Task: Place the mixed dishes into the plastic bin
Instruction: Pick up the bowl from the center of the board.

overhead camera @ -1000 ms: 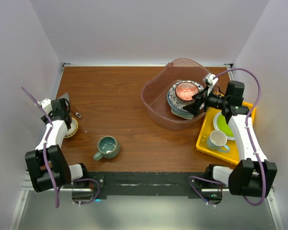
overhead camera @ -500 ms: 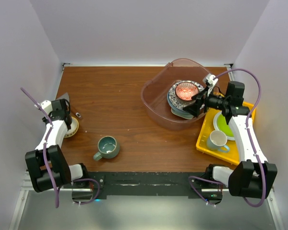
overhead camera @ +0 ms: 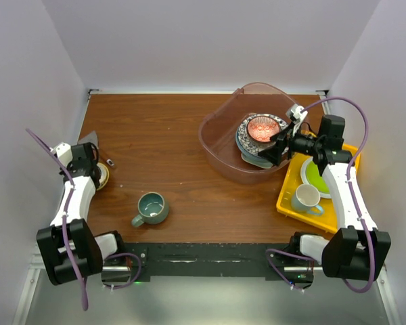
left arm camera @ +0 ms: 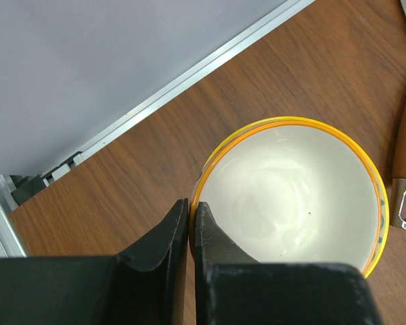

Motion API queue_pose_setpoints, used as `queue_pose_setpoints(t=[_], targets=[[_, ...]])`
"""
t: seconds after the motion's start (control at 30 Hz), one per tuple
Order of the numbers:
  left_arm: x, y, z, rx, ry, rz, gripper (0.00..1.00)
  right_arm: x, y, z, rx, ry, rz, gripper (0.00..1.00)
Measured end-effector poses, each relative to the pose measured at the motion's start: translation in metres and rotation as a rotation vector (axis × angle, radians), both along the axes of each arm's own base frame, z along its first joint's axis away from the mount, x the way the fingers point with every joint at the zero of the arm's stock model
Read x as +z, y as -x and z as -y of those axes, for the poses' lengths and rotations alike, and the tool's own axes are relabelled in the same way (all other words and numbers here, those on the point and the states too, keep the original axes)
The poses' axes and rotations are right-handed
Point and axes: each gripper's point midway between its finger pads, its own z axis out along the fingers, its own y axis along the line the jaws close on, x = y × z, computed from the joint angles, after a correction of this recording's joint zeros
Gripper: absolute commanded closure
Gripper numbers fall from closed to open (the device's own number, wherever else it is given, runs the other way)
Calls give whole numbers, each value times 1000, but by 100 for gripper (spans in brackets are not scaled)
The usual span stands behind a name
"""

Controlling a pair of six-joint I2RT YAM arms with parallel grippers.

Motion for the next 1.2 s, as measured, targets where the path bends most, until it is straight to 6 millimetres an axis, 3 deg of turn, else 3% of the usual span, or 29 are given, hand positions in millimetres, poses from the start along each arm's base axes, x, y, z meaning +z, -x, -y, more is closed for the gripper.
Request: queue_pose_setpoints(t=[0.4,0.67,1.0,1.2], targets=[[26,1,6,-47,-4,76,100,2,1,0,0,0,5,2],[63,-12,18,-130,23,186,100,5,3,0,2,1,17,2],[91,-29,52,-323,116,308,100,4,4,0,4,3,15,2],[101,-39,84,-475,214,384,100,4,4,0,4,3,15,2]])
